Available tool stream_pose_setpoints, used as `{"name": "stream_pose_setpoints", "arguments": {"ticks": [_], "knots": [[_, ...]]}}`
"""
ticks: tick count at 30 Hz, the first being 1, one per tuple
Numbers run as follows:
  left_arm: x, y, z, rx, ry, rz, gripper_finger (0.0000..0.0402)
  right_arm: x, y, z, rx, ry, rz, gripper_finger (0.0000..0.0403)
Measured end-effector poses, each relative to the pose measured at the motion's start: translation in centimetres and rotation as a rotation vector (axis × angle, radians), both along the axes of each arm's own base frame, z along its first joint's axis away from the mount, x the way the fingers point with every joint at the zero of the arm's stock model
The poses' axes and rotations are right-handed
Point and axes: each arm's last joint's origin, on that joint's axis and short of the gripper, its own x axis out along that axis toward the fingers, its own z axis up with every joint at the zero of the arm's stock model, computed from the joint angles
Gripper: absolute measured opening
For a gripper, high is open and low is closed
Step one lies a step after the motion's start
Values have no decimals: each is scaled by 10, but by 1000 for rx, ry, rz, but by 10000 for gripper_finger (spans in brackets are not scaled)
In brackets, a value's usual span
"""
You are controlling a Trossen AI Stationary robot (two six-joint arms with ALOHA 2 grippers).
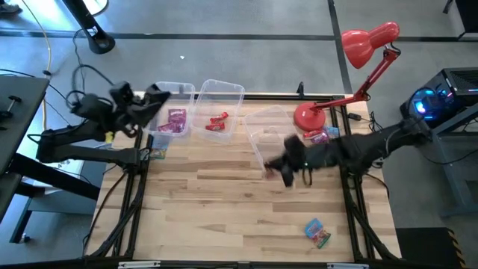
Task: Sort candy
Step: Put the red candy bag into the center transparent bin
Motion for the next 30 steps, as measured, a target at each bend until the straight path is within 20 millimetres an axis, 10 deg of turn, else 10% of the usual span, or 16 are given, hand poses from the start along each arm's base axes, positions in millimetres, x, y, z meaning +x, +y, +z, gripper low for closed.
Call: {"name": "stream_pose_setpoints", "arguments": {"ticks": [8, 16, 24, 30], "knots": [[58, -6, -24, -61, 139, -103, 234, 58, -91, 9, -278, -324, -52, 16], [83, -26, -18, -39, -92, -209, 234, 110, -165, -31, -289, -431, -150, 18], [76, -28, -11, -2, -192, -200, 234, 154, -196, -58, -257, -311, -87, 85], [76, -29, -11, -10, -182, -208, 234, 162, -201, -27, -419, -157, -94, 183]]}}
